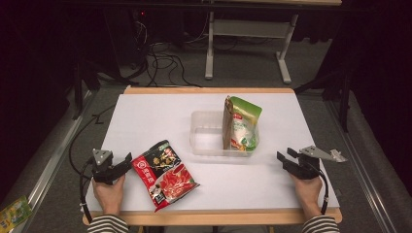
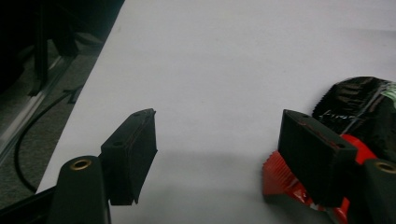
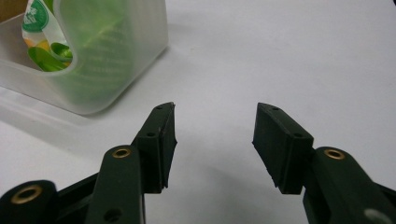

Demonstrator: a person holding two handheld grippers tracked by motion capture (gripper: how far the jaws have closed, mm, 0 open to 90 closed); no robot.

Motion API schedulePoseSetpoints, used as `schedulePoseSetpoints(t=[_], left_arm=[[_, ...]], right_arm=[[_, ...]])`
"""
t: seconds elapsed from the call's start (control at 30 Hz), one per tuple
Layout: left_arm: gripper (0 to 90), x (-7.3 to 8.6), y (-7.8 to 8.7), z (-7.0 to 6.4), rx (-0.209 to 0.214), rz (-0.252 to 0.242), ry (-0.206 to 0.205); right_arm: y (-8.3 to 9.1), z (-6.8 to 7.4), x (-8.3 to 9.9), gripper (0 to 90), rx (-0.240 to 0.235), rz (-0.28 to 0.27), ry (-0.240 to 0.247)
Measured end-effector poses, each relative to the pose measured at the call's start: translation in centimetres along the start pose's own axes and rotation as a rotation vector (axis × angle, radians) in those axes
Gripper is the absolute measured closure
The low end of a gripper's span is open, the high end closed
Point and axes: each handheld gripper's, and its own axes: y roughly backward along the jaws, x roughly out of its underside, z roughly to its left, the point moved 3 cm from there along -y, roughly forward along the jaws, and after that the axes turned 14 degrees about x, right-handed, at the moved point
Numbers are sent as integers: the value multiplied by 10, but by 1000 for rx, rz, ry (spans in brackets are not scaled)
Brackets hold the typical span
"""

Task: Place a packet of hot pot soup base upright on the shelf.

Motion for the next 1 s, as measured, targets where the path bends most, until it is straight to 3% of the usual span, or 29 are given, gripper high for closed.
schedulePoseSetpoints(t=[0.07,0.17,0.43,0.6,0.8,1.0], left_arm=[[286,-1,1,-2,25,0,1],[286,-4,4,-8,62,11,-40],[286,-9,5,-22,157,117,-158],[289,-10,2,-23,203,142,-137],[306,-6,-7,-24,233,202,-134],[321,-5,-12,-27,264,229,-122]], right_arm=[[0,1,0,493,1,-1,0],[-1,0,0,490,1,1,5],[1,1,1,488,3,-18,15],[2,1,1,488,-1,-32,22],[2,2,2,488,-2,-33,27],[3,4,2,488,5,-32,45]])
